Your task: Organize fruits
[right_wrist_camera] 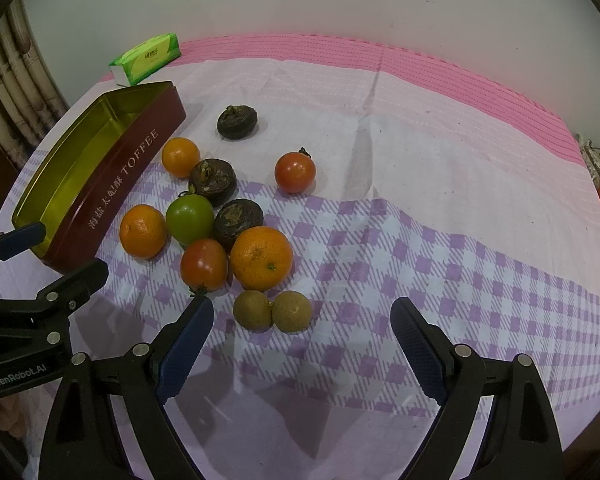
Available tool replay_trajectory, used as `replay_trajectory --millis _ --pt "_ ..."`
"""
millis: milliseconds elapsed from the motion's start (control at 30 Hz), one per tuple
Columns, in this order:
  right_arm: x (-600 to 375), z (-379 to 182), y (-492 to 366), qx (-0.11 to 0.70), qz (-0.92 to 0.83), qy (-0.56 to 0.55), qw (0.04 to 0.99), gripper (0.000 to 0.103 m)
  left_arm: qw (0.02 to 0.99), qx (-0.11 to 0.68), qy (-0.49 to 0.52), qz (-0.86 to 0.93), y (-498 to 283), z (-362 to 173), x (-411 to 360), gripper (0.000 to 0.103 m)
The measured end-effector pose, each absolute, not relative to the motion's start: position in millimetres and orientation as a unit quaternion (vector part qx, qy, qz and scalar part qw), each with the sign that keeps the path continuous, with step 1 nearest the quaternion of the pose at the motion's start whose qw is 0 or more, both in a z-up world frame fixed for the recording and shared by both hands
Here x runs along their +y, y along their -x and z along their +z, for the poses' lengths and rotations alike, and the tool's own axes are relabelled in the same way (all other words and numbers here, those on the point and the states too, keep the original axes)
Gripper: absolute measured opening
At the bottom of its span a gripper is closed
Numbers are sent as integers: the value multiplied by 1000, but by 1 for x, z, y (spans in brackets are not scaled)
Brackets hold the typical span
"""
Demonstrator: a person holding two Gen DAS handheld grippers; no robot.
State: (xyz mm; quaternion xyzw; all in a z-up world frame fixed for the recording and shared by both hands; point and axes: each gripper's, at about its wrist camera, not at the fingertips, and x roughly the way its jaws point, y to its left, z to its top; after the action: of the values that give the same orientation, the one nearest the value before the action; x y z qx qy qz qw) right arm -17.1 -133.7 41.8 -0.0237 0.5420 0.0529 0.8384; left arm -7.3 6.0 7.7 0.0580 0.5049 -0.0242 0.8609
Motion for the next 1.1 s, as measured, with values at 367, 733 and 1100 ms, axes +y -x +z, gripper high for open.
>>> replay_trajectory --millis 367,733,1100 --pt "-133 37 17 550 53 28 833 90 861 505 -57 -26 7 7 6 93" --pt "-133 26 12 562 47 30 826 85 858 511 -48 -26 5 3 7 93" --pt "-126 14 4 573 56 29 817 78 857 513 -45 -26 5 3 9 93"
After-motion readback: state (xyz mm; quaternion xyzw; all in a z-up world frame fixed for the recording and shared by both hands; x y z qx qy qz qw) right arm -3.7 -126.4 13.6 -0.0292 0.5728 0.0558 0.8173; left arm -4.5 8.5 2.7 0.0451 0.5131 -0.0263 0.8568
